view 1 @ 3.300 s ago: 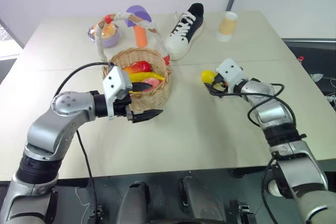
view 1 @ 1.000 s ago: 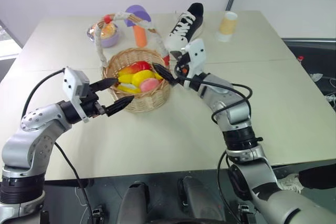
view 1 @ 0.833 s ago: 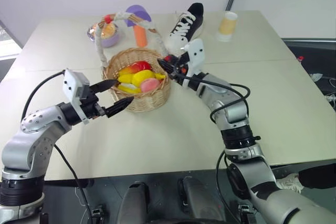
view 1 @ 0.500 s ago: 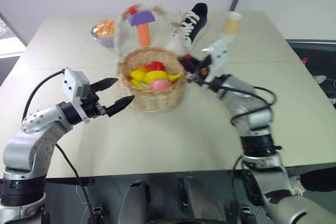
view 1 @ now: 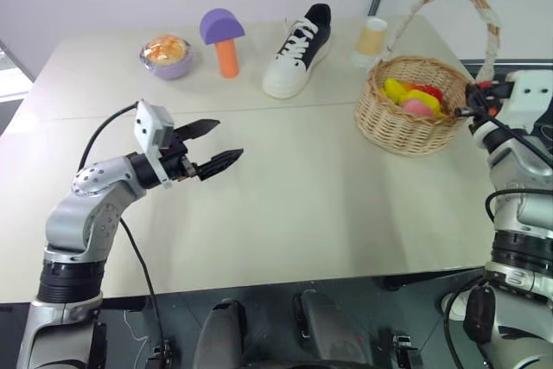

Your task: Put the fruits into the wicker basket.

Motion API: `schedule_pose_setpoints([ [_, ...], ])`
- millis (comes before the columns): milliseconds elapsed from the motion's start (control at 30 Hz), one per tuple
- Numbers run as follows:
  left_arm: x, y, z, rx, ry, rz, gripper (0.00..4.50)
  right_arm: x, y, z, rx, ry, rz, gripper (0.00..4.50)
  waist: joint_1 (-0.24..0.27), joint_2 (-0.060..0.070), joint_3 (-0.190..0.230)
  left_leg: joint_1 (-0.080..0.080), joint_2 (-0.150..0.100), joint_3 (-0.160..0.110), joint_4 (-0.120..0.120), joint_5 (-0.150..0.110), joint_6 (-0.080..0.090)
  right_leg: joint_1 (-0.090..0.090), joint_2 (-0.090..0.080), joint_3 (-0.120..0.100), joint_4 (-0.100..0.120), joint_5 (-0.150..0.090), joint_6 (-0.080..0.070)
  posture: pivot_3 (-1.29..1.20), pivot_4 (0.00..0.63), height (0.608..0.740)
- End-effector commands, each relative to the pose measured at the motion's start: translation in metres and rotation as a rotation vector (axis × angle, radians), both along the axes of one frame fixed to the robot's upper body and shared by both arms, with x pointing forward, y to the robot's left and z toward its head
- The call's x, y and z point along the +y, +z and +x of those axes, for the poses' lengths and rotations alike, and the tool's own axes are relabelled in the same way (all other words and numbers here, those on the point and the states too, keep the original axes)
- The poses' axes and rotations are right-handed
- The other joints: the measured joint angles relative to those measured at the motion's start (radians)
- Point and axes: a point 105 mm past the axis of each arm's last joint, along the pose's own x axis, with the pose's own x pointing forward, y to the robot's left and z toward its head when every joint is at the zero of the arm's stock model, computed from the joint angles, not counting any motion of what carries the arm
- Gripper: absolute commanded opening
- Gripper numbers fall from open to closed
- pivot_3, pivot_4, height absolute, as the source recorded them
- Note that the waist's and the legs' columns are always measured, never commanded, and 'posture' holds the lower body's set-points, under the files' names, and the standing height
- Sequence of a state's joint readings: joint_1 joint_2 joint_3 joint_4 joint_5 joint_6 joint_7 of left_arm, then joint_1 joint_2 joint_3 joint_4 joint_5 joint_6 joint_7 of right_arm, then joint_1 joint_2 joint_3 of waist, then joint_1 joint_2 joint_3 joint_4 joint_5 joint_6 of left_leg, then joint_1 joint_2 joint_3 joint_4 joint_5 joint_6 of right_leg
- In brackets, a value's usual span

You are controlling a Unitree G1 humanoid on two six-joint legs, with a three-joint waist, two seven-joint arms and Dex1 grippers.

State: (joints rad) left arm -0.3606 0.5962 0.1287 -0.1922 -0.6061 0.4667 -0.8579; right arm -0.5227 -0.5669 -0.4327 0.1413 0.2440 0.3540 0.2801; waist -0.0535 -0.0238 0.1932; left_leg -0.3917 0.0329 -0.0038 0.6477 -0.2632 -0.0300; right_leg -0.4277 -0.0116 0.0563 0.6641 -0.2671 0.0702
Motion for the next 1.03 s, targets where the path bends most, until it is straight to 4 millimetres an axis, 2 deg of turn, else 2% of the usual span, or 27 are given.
schedule_pose_setpoints([
  [33, -0.002, 0.007, 0.001, -0.041, -0.008, 0.004, 4.5, 0.001, 0.019, -0.007, -0.091, 0.005, 0.006, 1.43, 0.0, 0.0, 0.0, 0.0, 0.0, 0.0, 0.0, 0.0, 0.0, 0.0, 0.0, 0.0, 0.0, 0.0, 0.0, 0.0, 0.15, 0.74],
  [200, 0.0, -0.001, 0.007, -0.01, 0.028, 0.008, 4.5, -0.003, 0.027, -0.025, -0.102, -0.013, -0.065, 3.96, 0.01, 0.0, 0.0, 0.0, 0.0, 0.0, 0.0, 0.0, 0.0, 0.0, 0.0, 0.0, 0.0, 0.0, 0.0, 0.0, 0.15, 0.74],
  [333, 0.013, -0.006, 0.012, 0.02, 0.093, 0.005, 4.5, 0.002, 0.027, -0.048, -0.09, 0.086, -0.124, 3.96, 0.017, 0.0, 0.0, -0.001, -0.001, -0.001, 0.0, 0.0, 0.0, 0.0, -0.001, 0.0, 0.0, 0.0, 0.001, 0.0, 0.15, 0.74],
  [433, 0.034, -0.017, 0.013, 0.049, 0.173, 0.024, 4.5, 0.015, 0.009, -0.063, -0.006, 0.205, -0.18, 3.96, 0.014, 0.0, 0.0, -0.001, 0.0, -0.001, 0.0, 0.0, 0.0, 0.001, -0.001, 0.0, -0.001, 0.0, 0.001, 0.0, 0.15, 0.74],
  [533, 0.055, -0.025, 0.011, 0.074, 0.255, 0.024, 4.5, 0.041, -0.009, -0.069, 0.078, 0.361, -0.217, 3.96, 0.004, 0.0, 0.0, 0.001, 0.0, 0.0, 0.0, 0.0, 0.001, 0.001, 0.0, 0.0, -0.001, 0.0, 0.001, 0.0, 0.15, 0.74],
  [567, 0.06, -0.028, 0.011, 0.083, 0.28, 0.028, 4.5, 0.049, -0.013, -0.07, 0.093, 0.403, -0.221, 3.96, 0.003, 0.0, 0.0, 0.001, 0.001, 0.0, 0.0, 0.0, 0.001, 0.001, 0.0, 0.0, -0.001, 0.0, 0.001, 0.0, 0.15, 0.74],
  [667, 0.084, -0.044, 0.008, 0.115, 0.407, 0.067, 4.5, 0.106, -0.029, -0.071, 0.13, 0.648, -0.237, 3.96, -0.006, 0.0, 0.0, 0.002, 0.001, -0.001, 0.0, 0.0, 0.001, 0.001, 0.001, 0.0, 0.001, -0.001, 0.001, 0.0, 0.15, 0.74],
  [733, 0.09, -0.048, 0.005, 0.118, 0.443, 0.064, 4.5, 0.124, -0.034, -0.068, 0.13, 0.72, -0.232, 3.96, -0.006, 0.0, 0.0, 0.002, 0.001, -0.002, 0.0, 0.0, 0.001, 0.001, 0.002, 0.0, 0.001, -0.001, 0.0, 0.0, 0.15, 0.74],
  [833, 0.09, -0.051, -0.001, 0.119, 0.452, 0.063, 4.5, 0.137, -0.037, -0.061, 0.132, 0.766, -0.224, 3.96, 0.006, 0.0, 0.0, 0.001, 0.001, -0.002, 0.001, 0.0, 0.001, 0.001, 0.0, -0.001, 0.001, -0.001, 0.001, 0.0, 0.15, 0.74],
  [1033, 0.091, -0.055, -0.01, 0.123, 0.456, 0.073, 4.5, 0.144, -0.038, -0.048, 0.133, 0.806, -0.22, 3.96, 0.022, 0.0, 0.0, -0.001, -0.001, -0.001, 0.001, 0.0, 0.001, 0.001, -0.003, -0.001, -0.001, -0.001, 0.001, 0.0, 0.15, 0.74],
])
